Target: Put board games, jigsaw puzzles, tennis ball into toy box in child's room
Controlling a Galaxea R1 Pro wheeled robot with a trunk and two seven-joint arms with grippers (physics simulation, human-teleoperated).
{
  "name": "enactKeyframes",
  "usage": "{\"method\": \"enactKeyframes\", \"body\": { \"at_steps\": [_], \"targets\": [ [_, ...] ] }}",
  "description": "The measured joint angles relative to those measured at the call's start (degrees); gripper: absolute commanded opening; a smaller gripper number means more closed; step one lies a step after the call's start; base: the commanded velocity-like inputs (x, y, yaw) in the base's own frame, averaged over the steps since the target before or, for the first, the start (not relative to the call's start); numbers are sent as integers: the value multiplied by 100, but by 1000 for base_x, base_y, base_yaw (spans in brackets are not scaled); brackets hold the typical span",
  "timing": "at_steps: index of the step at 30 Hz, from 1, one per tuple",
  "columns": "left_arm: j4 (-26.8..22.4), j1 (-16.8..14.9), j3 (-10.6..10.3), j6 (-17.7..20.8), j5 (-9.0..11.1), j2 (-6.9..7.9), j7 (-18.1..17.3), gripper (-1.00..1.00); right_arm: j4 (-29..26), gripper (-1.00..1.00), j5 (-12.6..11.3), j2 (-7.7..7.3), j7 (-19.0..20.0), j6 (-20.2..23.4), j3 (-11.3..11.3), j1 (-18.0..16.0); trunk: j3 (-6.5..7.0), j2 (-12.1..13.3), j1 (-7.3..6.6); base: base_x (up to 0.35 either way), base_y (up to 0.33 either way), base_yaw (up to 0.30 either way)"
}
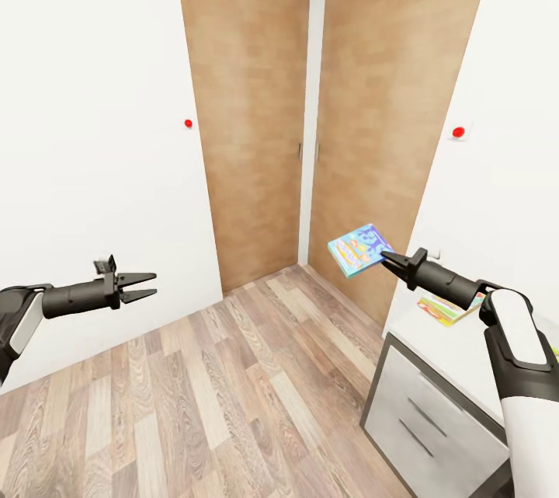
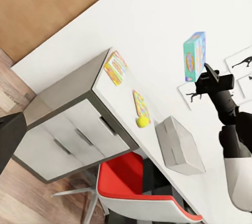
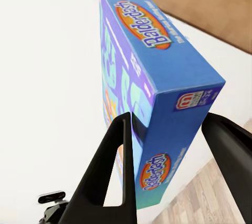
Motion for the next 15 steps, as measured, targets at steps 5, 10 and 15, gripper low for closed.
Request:
{"method": "enactKeyframes", "body": {
  "at_steps": [5, 10, 15],
  "targets": [
    [1, 0, -1, 0, 23, 0, -11, 100, 35, -100, 37, 0, -66, 4, -1, 0, 0, 1, 1, -63, 1, 0],
    [2, -1, 22, -1, 30, 5, -31, 100, 45, -100, 22, 1, -78, 5, -18, 1, 0, 0, 1, -171, 44, -90],
    [1, 0, 32, -1, 29, 8, -49, 100, 55, -100, 20, 8, -82, -20, -19, 0, 9, 0, 0, -26, 7, -84]
  ]
}}
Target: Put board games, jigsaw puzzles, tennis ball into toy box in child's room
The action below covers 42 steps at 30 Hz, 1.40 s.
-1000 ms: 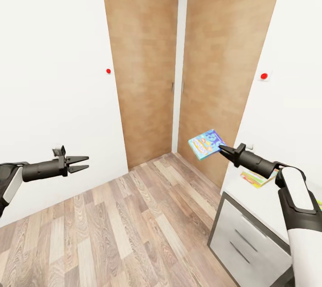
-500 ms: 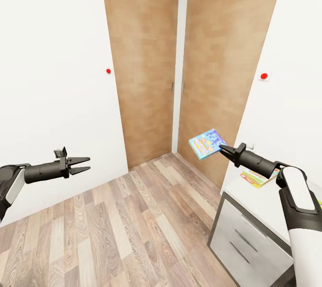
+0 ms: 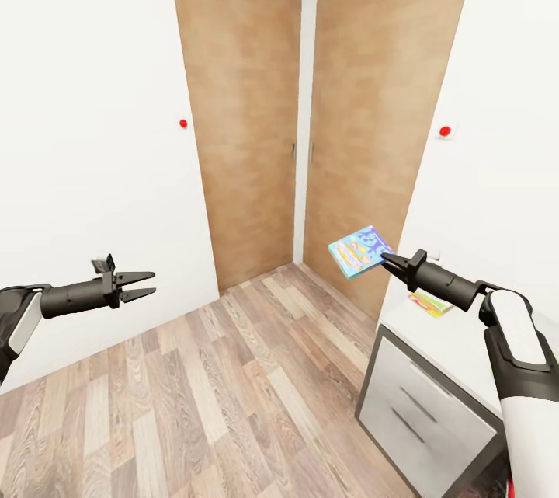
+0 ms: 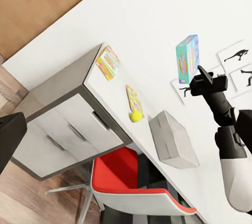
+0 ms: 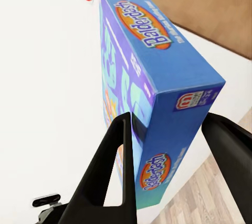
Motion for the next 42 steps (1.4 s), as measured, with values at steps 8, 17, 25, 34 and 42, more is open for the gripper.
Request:
{"method": "enactKeyframes", "body": {
  "at_steps": [8, 17, 25, 34, 42],
  "targets": [
    [2, -2, -2, 0, 0, -1, -2, 100, 6, -100, 5, 0, -6, -13, -6, 1, 22, 0, 0, -2, 0, -172],
    [2, -2, -2, 0, -1, -1, -2, 100, 28, -100, 22, 0, -17, -25, 1, 2, 64, 0, 0, 0, 0, -247],
    [2, -2, -30, 0, -9, -1, 6, 100, 210, -100, 49, 0, -17, -26, -6, 2, 102, 1, 0, 0, 0, -249],
    [2, -2, -45, 0, -19, -3, 7, 100, 242, -100, 51, 0, -14, -26, -7, 2, 149, 1, 0, 0, 0, -239],
    [-21, -3, 0, 0, -3, 28, 0, 100, 242, -100, 26, -7, 9, 24, -104, 1, 202, 0, 0, 0, 0, -206]
  ]
}}
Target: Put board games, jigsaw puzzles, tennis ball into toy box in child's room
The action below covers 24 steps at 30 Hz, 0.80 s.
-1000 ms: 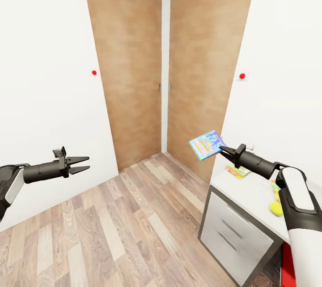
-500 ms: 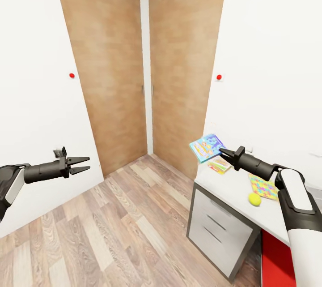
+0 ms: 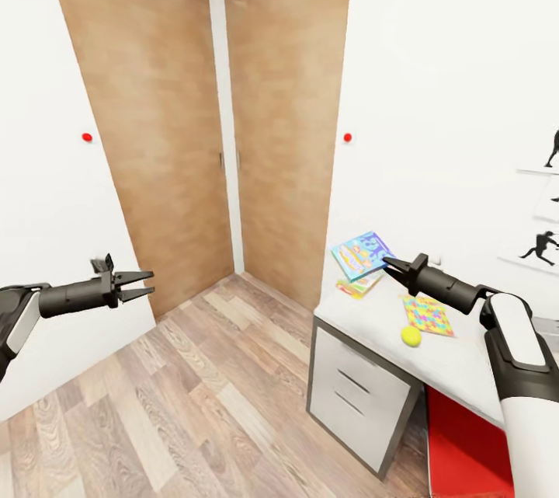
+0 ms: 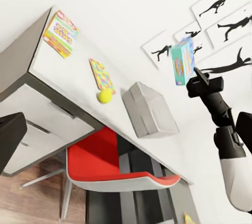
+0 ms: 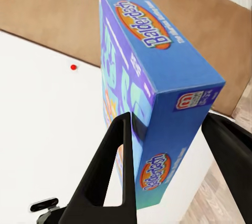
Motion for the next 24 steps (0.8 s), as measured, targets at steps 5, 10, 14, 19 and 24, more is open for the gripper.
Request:
{"method": "enactKeyframes", "body": {
  "at_steps": [5, 10, 14, 19, 24],
  "targets": [
    [-239, -231, -19, 1, -24, -80, 40, 100, -3, -100, -17, -1, 3, 0, -115, 0, 40, 0, 0, 0, 0, -131],
    [-159, -1153, -54, 17, -431, -774, 673, 100, -16, -100, -33, 5, -4, 1, -132, -2, 80, -3, 1, 0, 0, -91],
    [821, -2101, -62, 31, -726, -1490, 1515, 100, -21, -100, -25, 4, -6, -11, -134, -3, 111, -5, 1, 0, 0, -79],
    [2110, -2675, -71, 36, -789, -1778, 2279, 100, -19, -100, -17, -1, -6, 2, -136, -5, 150, -9, 2, 0, 0, -77],
    [2248, -2726, -57, 37, -762, -1755, 2341, 100, -11, -100, -14, -56, -7, 2, -137, -5, 194, -10, 2, 0, 0, -79]
  ]
}}
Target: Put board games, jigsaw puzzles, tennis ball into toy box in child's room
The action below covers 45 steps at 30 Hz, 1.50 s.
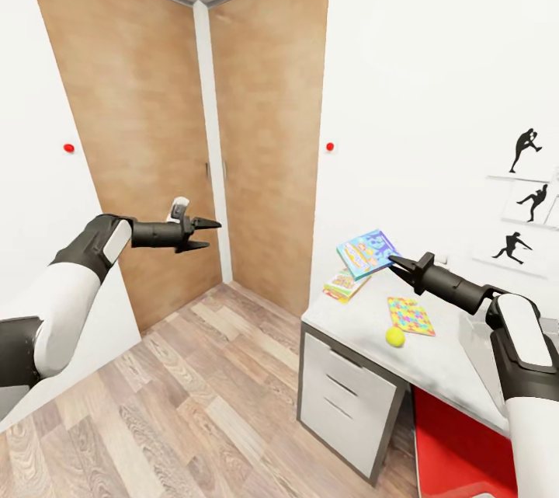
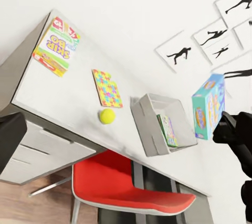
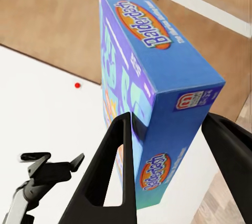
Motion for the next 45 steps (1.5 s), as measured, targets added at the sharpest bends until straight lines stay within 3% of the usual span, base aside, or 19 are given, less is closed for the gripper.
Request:
{"method": "enactKeyframes", "body": {
  "at_steps": [3, 7, 25, 35, 45],
  "targets": [
    [17, 0, 5, 0, 6, 20, -28, 100, 5, -100, -16, -127, 5, 1, 3, 0, 26, 0, 0, 0, -104, -136],
    [21, 2, 5, -1, 8, 25, -39, 100, 7, -100, -2, -187, 7, 1, -1, 0, 59, 0, 0, 0, -199, -177],
    [22, 25, 8, -6, -8, 68, -171, 100, 136, -100, 40, -204, -1, 0, -3, 1, 200, 1, 0, 0, -12, -191],
    [21, 28, 7, -6, -20, 74, -171, 100, 138, -100, 16, -241, -8, -3, -12, 0, 212, 1, 0, 0, 0, -21],
    [21, 28, 9, -6, -12, 198, -172, 100, 497, -100, 16, -313, -25, -48, -16, 0, 212, 1, 0, 0, 0, 0]
  ]
}}
